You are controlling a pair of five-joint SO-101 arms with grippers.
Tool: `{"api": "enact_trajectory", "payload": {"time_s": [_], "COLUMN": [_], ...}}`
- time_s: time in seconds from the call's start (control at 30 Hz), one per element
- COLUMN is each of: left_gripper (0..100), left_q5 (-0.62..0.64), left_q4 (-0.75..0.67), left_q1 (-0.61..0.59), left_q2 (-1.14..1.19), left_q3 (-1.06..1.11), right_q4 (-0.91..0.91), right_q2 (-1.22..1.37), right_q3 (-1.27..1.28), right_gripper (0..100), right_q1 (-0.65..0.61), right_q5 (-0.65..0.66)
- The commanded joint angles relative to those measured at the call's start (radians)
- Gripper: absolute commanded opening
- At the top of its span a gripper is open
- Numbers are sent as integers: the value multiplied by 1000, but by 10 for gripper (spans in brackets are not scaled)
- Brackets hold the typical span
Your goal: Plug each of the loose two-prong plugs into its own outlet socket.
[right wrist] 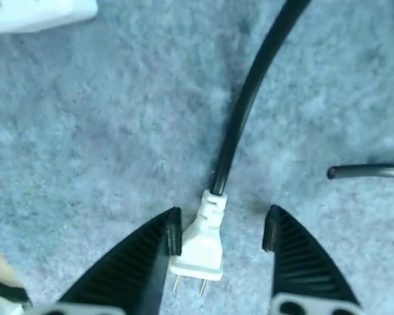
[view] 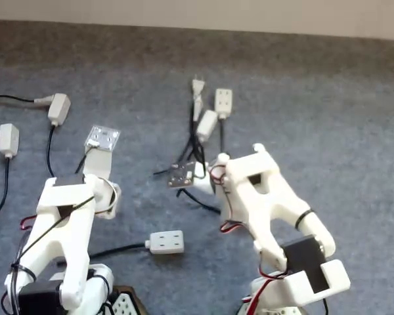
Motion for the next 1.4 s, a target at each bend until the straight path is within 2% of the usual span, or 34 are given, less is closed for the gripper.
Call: {"api": "enact_trajectory", "payload": {"time_s": [0.0, 0.3, 0.53, 0.97, 1.17, 1.37], "left_gripper": [210, 210, 210, 210, 210, 210], "left_q5": [2, 2, 2, 2, 2, 2], "left_q4": [-9, -9, -9, -8, -8, -9], "left_q1": [-5, -5, -5, -5, -5, -4], "left_q2": [1, 1, 1, 1, 1, 1], "left_q3": [-35, -33, -31, -30, -30, -30], "right_q4": [-73, -120, -122, -120, -125, -163], "right_q2": [-10, -10, -7, 12, 104, 107], "right_q3": [30, 61, 65, 108, 97, 97], "right_gripper": [206, 200, 10, 10, 10, 7], "right_q1": [-2, 8, 10, 15, 99, 131], "right_q5": [17, 18, 18, 18, 58, 52]}}
